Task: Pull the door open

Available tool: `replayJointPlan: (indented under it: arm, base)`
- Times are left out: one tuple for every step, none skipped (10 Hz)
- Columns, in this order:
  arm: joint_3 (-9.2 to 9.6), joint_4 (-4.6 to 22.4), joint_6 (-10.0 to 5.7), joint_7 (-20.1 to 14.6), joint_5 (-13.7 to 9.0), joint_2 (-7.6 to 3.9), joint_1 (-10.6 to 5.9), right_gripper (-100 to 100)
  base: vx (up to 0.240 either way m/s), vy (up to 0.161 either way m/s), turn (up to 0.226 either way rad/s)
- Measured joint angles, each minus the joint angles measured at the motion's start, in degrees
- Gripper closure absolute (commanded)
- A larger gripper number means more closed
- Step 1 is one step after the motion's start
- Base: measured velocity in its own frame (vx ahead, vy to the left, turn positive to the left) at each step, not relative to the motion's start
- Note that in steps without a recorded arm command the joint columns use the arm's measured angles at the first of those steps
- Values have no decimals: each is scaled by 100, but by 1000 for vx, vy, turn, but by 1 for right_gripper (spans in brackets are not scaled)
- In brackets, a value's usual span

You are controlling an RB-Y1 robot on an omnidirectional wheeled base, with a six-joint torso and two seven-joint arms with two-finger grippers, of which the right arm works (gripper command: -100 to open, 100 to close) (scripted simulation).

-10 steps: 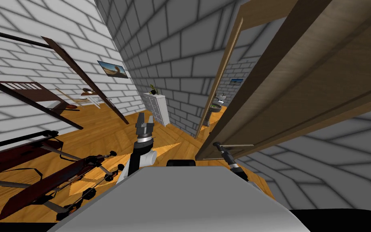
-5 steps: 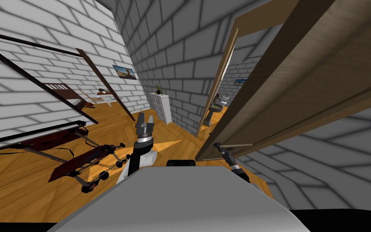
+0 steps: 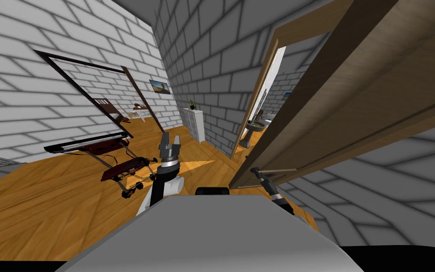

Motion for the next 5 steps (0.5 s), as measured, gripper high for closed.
replayJointPlan:
  arm:
    - [-2, 4, -21, -12, 13, -8, 15, 100]
    - [-6, 81, -75, -17, 23, -28, -14, 100]
    - [-13, 153, -132, -16, 32, -44, -41, 100]
    - [-18, 152, -156, -22, 40, -50, -25, 100]
    - [-10, 156, -155, -26, 46, -42, -17, 100]
  base:
    - [-217, -61, 150]
    - [-218, -60, 130]
    - [-189, -63, 115]
    - [-76, -27, 25]
    - [-122, -58, 240]
